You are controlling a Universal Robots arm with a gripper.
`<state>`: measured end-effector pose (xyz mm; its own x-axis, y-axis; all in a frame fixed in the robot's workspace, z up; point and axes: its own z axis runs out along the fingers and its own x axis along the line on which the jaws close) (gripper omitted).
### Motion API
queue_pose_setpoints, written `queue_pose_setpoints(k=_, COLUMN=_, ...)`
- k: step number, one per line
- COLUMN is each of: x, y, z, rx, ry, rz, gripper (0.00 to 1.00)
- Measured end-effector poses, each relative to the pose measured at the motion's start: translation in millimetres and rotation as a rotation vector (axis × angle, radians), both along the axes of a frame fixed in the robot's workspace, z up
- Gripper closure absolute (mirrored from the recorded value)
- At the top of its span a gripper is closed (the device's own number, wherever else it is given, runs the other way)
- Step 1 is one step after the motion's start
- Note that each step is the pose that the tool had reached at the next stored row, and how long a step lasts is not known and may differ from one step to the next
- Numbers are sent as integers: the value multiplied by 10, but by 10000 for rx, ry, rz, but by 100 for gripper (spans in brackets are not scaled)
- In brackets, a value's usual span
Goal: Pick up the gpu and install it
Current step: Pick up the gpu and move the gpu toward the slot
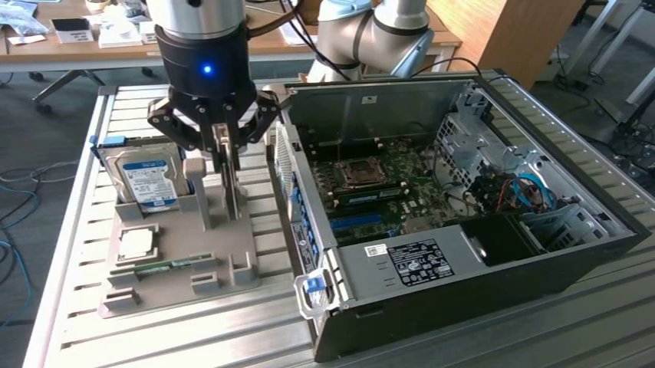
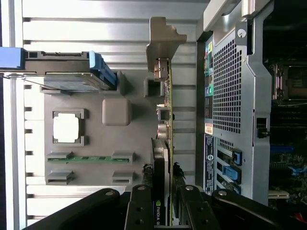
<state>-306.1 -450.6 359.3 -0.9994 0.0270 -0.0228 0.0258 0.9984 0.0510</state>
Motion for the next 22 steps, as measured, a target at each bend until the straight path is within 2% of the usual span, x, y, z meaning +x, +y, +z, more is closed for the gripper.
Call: queue_pose_setpoints(k=22, x=0, y=0, z=137, rx=0, ry=-1, rz=0, gripper=73)
